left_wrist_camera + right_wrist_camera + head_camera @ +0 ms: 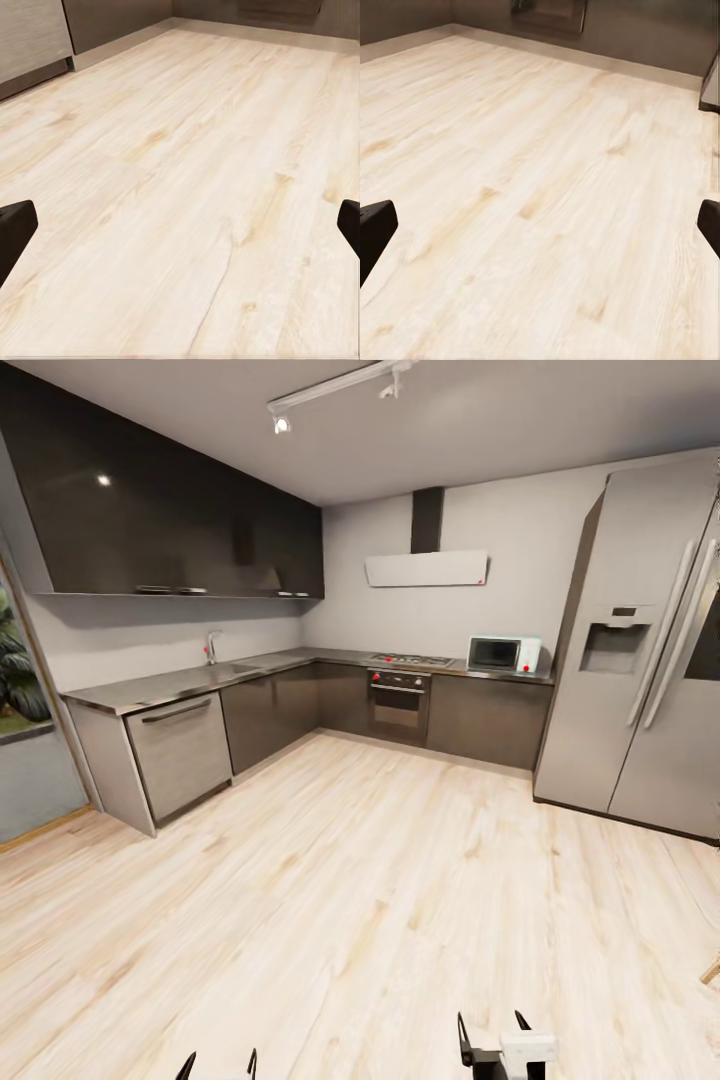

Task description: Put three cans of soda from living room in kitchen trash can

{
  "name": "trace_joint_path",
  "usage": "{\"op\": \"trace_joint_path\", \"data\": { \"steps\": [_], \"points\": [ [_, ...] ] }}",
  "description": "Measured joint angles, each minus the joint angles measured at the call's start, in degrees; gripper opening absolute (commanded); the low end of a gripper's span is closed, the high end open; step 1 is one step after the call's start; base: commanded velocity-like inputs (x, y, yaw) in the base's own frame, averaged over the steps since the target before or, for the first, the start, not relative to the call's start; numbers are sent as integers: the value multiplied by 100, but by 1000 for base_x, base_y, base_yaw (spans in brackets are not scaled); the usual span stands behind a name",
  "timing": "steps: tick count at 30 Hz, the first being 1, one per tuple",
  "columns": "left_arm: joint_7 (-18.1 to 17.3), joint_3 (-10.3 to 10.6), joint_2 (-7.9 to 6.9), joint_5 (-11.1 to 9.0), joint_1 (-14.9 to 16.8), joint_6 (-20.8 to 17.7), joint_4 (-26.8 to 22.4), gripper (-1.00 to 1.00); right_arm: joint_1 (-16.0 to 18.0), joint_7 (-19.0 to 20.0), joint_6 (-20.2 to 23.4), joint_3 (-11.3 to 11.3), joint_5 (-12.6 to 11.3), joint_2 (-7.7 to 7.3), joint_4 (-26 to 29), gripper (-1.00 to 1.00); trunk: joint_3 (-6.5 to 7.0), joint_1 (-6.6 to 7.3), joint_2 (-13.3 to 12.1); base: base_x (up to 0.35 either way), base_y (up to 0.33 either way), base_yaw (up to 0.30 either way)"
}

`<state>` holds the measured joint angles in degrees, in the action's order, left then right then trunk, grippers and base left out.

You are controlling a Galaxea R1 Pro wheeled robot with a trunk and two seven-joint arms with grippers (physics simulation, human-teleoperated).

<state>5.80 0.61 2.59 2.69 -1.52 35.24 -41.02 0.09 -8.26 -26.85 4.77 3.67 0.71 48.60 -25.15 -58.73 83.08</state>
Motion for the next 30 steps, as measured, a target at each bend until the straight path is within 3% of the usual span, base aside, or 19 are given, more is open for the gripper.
{"op": "trace_joint_path", "data": {
  "steps": [30],
  "points": [
    [0, 1, 3, -14, 20, 3, 189, 100, 0, 8, -2, -11, -2, -1, -101, 100, 37, 0, 0, 0, 0, -238]
  ]
}}
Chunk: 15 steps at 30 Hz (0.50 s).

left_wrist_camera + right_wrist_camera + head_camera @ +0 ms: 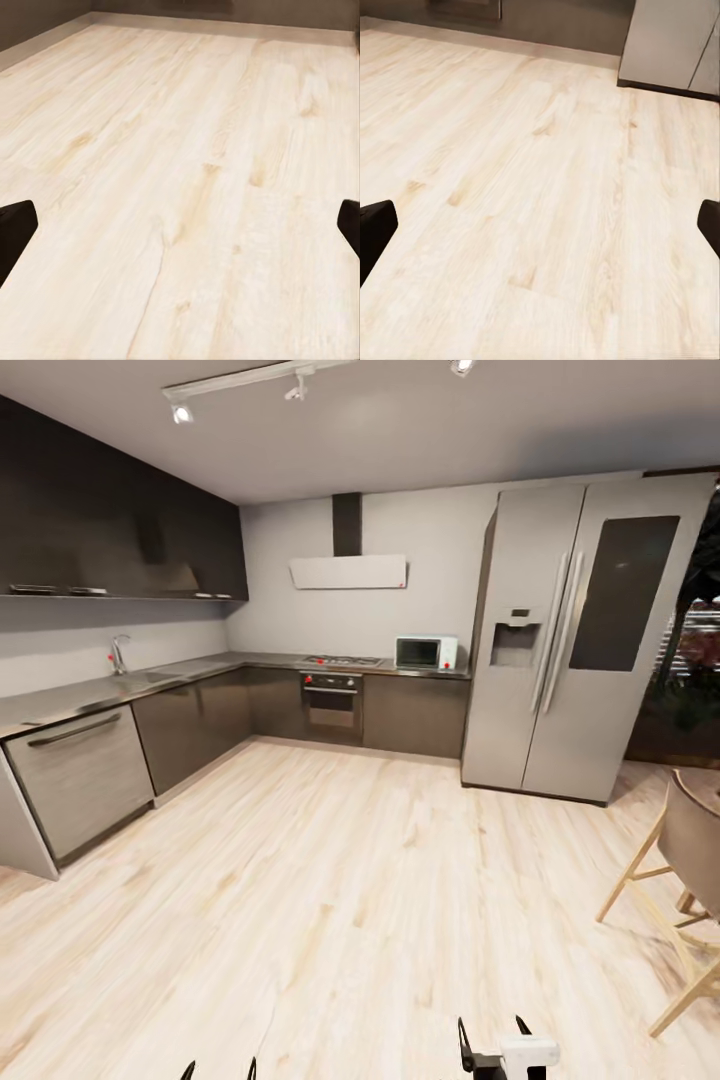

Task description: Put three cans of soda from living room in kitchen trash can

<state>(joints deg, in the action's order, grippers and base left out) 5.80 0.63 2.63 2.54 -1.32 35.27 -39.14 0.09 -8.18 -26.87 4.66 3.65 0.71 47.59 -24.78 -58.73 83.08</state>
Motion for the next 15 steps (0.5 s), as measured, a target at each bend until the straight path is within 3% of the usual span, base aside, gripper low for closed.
{"op": "trace_joint_path", "data": {
  "steps": [15],
  "points": [
    [0, -1, 1, 0, 0, 1, 1, 100, 0, 0, 0, 0, 0, 0, -4, 100, 41, 0, 0, 0, 0, -253]
  ]
}}
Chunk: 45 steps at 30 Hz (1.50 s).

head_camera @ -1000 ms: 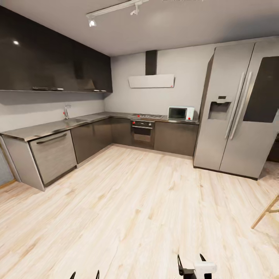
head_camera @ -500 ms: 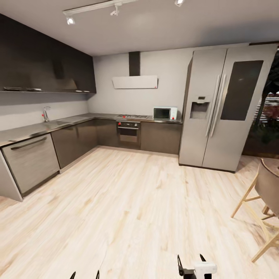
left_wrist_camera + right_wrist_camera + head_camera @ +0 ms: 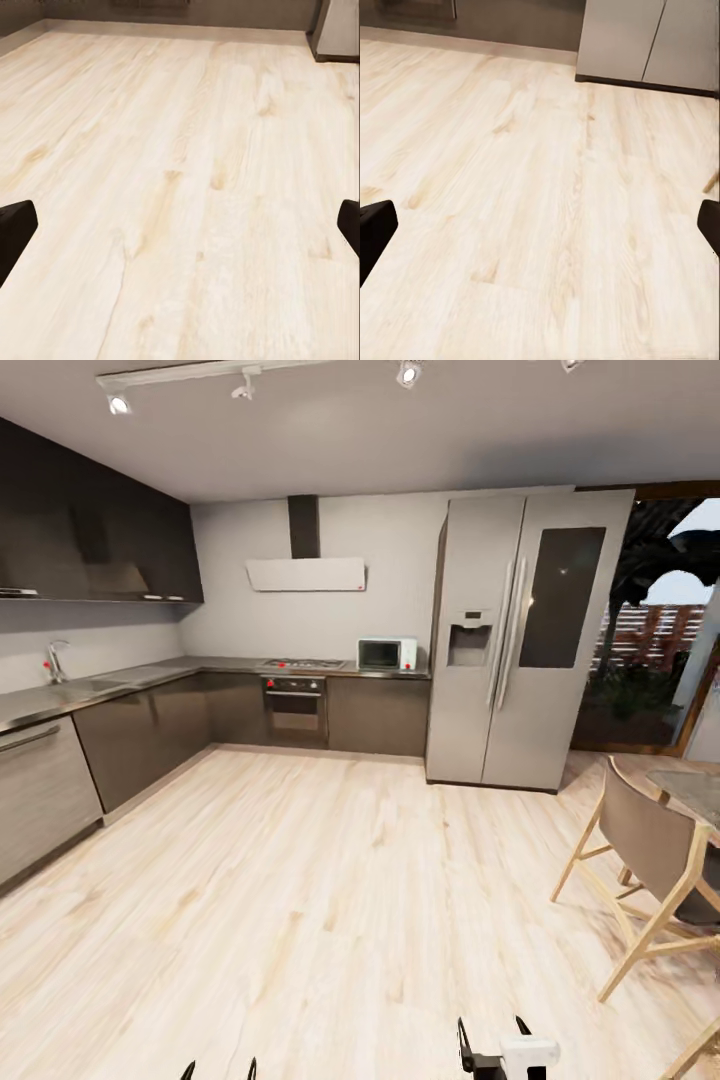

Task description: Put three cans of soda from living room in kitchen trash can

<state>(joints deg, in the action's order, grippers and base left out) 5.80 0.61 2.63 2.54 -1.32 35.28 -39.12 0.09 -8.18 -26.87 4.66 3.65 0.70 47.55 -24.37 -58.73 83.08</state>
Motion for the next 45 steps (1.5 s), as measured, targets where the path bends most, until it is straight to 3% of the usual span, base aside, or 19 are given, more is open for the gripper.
{"op": "trace_joint_path", "data": {
  "steps": [45],
  "points": [
    [0, 0, -1, 0, 0, 1, 1, 100, 4, 0, -2, 0, 5, 0, -44, 100, 137, 0, 0, 0, 0, -253]
  ]
}}
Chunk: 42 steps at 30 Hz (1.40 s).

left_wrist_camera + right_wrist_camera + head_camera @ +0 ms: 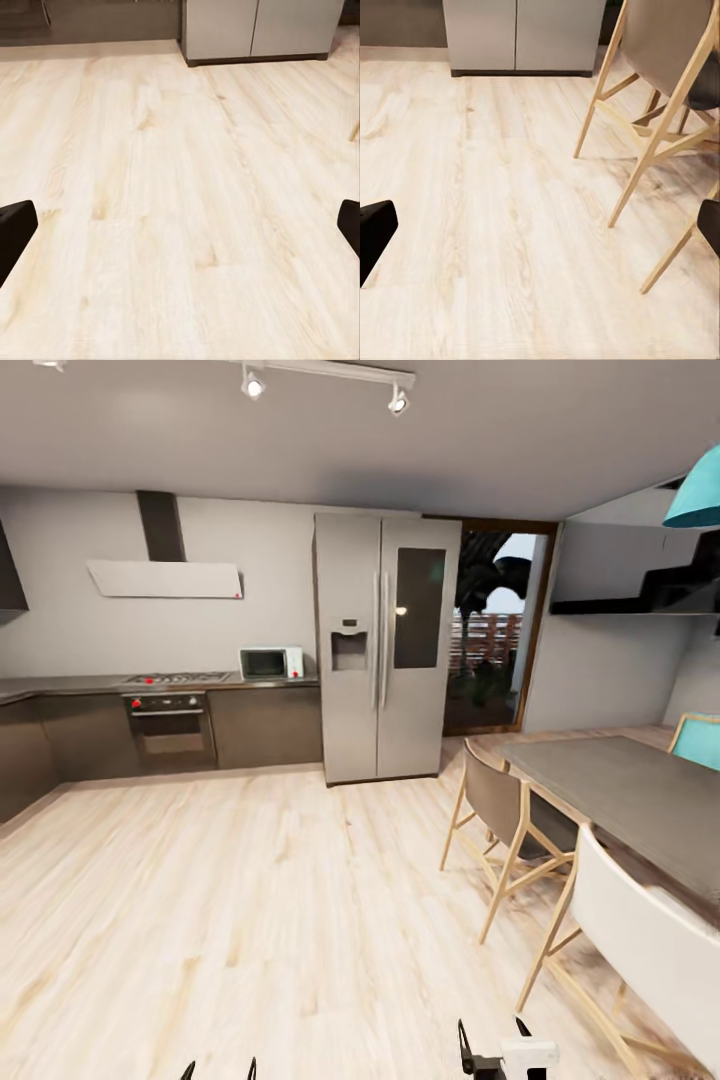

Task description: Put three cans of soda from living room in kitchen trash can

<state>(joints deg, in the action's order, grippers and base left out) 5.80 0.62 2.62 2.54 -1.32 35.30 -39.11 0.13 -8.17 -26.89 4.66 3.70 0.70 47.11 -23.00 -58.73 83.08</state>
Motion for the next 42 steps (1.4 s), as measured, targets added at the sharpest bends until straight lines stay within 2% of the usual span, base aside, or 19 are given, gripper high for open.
{"op": "trace_joint_path", "data": {
  "steps": [42],
  "points": [
    [0, 0, 1, 0, 0, -3, 3, 100, 5, 0, 1, 0, 0, 0, -92, 100, 129, 0, 0, 0, 0, -253]
  ]
}}
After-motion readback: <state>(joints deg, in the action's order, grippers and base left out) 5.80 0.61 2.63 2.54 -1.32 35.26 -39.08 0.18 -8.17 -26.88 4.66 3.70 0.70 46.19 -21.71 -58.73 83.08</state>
